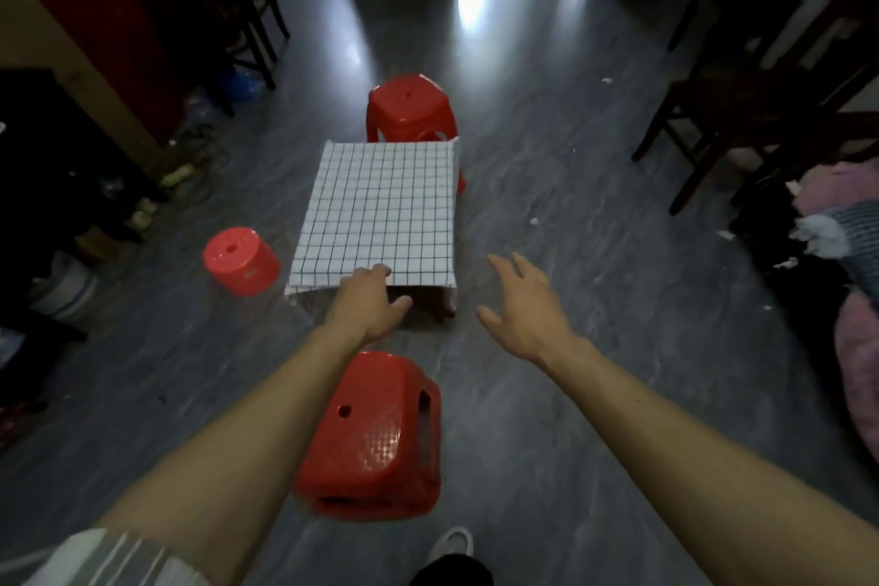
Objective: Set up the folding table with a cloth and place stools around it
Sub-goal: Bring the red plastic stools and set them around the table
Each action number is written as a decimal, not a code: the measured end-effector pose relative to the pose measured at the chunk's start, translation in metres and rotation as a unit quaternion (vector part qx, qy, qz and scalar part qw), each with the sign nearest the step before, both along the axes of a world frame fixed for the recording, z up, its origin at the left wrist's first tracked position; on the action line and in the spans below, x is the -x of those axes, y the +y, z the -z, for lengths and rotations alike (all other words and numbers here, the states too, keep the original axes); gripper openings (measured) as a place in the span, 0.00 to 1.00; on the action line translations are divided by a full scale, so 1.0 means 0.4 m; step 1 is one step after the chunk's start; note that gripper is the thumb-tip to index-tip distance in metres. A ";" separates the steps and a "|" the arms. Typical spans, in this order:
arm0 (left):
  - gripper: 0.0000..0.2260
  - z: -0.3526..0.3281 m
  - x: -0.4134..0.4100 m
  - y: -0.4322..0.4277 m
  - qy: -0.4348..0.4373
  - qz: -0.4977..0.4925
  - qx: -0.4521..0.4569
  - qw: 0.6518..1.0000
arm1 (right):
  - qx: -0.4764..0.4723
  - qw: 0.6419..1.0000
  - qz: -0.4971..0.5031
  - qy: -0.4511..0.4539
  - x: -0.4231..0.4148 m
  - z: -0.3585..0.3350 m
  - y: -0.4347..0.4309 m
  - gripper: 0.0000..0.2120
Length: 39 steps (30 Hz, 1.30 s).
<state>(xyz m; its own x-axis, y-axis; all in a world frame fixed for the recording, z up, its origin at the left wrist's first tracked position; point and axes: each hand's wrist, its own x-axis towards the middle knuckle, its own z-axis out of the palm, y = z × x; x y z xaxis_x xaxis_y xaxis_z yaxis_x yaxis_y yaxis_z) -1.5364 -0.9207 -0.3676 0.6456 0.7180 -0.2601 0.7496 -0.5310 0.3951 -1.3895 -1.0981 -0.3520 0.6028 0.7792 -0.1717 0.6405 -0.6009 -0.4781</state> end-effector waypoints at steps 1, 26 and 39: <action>0.29 -0.012 -0.042 -0.004 -0.009 0.007 -0.007 1.000 | 0.004 1.000 0.006 -0.005 -0.029 -0.013 -0.006 0.37; 0.29 -0.090 -0.829 0.480 -0.075 -0.084 -0.010 0.994 | -0.003 0.999 -0.031 -0.023 -0.893 -0.135 0.529 0.36; 0.25 -0.076 -1.351 0.831 -0.029 -0.170 -0.008 0.985 | -0.023 0.997 -0.075 0.008 -1.549 -0.108 0.969 0.35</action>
<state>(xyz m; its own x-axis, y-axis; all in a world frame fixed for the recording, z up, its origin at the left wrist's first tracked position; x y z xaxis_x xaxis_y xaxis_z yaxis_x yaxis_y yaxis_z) -0.9961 -0.5883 -0.3374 0.3811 0.8988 -0.2167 0.8616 -0.2603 0.4357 -0.7700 -0.7103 -0.3090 0.4760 0.8677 -0.1431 0.7136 -0.4762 -0.5139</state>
